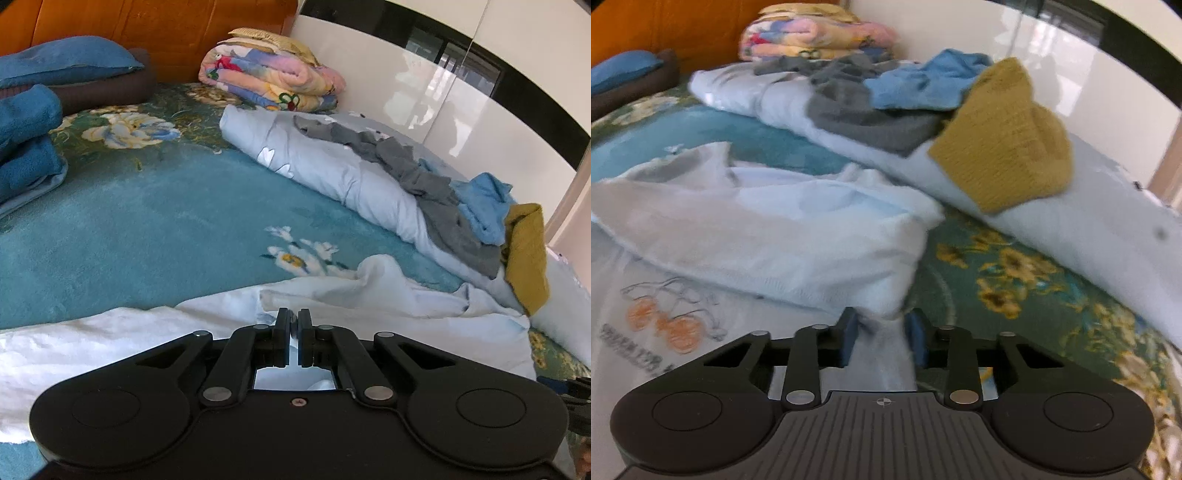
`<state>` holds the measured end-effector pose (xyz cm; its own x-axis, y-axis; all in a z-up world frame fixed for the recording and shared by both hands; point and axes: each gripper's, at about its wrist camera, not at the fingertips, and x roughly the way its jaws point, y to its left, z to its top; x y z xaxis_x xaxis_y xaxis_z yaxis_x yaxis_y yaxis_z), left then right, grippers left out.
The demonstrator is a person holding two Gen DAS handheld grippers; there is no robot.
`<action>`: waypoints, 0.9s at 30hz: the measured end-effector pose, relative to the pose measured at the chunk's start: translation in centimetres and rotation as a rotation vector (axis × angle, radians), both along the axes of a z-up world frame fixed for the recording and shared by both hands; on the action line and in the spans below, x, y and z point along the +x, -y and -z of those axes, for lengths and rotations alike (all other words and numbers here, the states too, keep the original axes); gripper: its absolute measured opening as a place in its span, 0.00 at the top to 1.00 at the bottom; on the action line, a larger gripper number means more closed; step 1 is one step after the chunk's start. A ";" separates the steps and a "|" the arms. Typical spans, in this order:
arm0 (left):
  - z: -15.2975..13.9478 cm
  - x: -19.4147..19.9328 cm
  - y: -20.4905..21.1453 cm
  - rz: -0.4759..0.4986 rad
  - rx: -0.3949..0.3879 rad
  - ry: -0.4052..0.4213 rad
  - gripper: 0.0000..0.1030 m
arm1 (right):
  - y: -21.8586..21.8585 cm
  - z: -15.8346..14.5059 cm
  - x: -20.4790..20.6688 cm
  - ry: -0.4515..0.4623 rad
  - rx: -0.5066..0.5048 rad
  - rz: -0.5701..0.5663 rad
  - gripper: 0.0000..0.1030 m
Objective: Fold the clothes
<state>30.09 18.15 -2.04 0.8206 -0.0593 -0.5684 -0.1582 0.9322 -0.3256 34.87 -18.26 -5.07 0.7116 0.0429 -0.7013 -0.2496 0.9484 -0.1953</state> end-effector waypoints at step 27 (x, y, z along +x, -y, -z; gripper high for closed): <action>2.8 -0.9 0.2 0.042 0.002 -0.089 0.98 | 1.9 0.2 9.4 -0.019 0.099 0.062 0.76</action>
<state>29.24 17.91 -4.89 0.7636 -0.0915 -0.6392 -0.1473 0.9391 -0.3105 44.23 -20.17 -5.25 0.7017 0.0685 -0.7091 -0.1923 0.9766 -0.0960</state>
